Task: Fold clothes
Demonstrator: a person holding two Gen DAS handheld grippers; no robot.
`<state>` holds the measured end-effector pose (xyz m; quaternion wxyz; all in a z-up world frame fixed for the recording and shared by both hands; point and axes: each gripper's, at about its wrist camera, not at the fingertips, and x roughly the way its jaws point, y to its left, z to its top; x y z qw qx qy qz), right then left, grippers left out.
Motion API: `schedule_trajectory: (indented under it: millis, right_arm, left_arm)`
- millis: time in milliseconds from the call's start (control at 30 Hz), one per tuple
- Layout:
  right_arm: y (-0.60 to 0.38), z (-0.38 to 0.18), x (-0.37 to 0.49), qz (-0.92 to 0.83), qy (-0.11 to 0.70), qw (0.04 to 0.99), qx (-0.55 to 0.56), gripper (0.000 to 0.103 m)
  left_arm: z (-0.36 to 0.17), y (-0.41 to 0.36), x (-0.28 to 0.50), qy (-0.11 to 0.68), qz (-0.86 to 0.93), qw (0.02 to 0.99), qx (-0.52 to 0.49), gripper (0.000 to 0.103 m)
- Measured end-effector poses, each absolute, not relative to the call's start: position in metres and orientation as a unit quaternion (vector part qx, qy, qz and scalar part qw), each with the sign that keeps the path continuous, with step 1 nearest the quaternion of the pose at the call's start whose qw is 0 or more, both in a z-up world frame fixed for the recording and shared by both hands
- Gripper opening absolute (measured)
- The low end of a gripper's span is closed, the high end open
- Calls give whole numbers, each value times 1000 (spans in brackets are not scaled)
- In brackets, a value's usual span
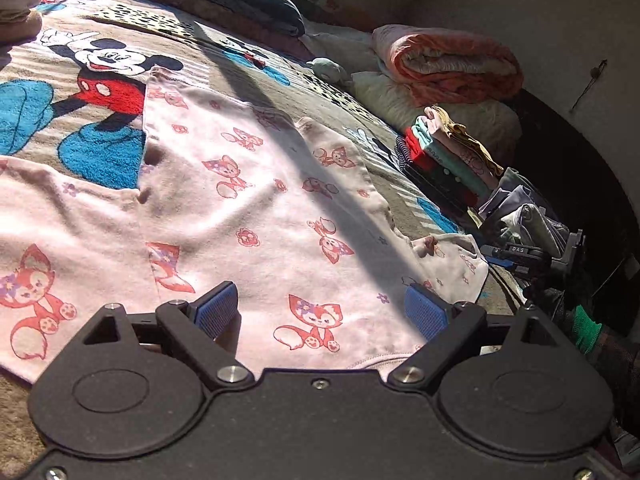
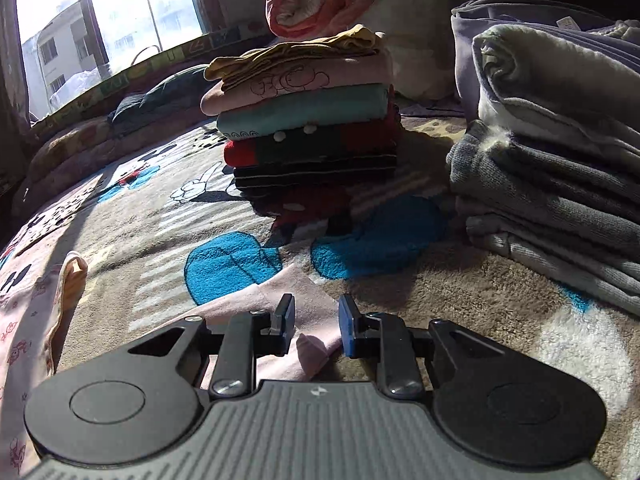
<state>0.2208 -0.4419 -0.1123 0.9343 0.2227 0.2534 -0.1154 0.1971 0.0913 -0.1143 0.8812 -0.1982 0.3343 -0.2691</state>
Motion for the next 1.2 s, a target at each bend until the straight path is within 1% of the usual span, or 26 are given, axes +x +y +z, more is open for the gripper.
schedule_trajectory:
  millis: [33,67,133,300,333,400,467,500,600,733,767,800,867,933,1067,1200]
  right_arm:
    - [-457,-112,217,-129,242,929,248,32]
    - [-464,-112,213,-142,237,927,255,37]
    - [-463,-110,210,-147,234,930,243,37]
    - [-437,-103,216,-88,227,949,202,37]
    - [-428,-102,223,-70,235,951,190,36]
    - [-410,-100,238,-34,258,951,165,39]
    - [-404,-103,253,-32,284,941,182,39]
    - [-400,-103,257,-32,287,939,186,41]
    - [-376,-90,269,11,283,942,179,41]
    - [-344,-75,296,78,283,931,216,41]
    - [-337,-72,305,92,284,927,226,43]
    - [-331,-71,315,103,285,923,237,44]
    - [-320,-70,336,124,289,912,262,49]
    - [-308,-69,358,145,293,901,286,51]
    - [-293,-78,394,162,311,882,314,54]
    - [-287,-101,430,172,346,850,359,56]
  left_arm:
    - [-115,93,197,333,-269,881,-201,91]
    - [-115,94,197,333,-269,881,-204,91]
    - [-115,97,197,331,-268,880,-209,91]
    - [-113,105,203,323,-260,878,-240,91]
    - [-111,107,205,320,-258,877,-249,91]
    - [-108,112,210,311,-253,878,-263,92]
    - [-102,118,217,302,-236,882,-273,92]
    - [-99,121,221,299,-227,885,-275,92]
    - [-94,130,231,286,-199,893,-286,91]
    - [-89,137,249,283,-172,899,-289,90]
    - [-88,139,255,284,-165,900,-287,87]
    - [-86,140,261,285,-159,901,-285,86]
    - [-81,144,276,284,-154,904,-280,85]
    - [-75,148,292,281,-148,908,-273,79]
    - [-65,160,329,278,-138,913,-266,78]
    - [-73,174,367,295,-127,904,-281,75]
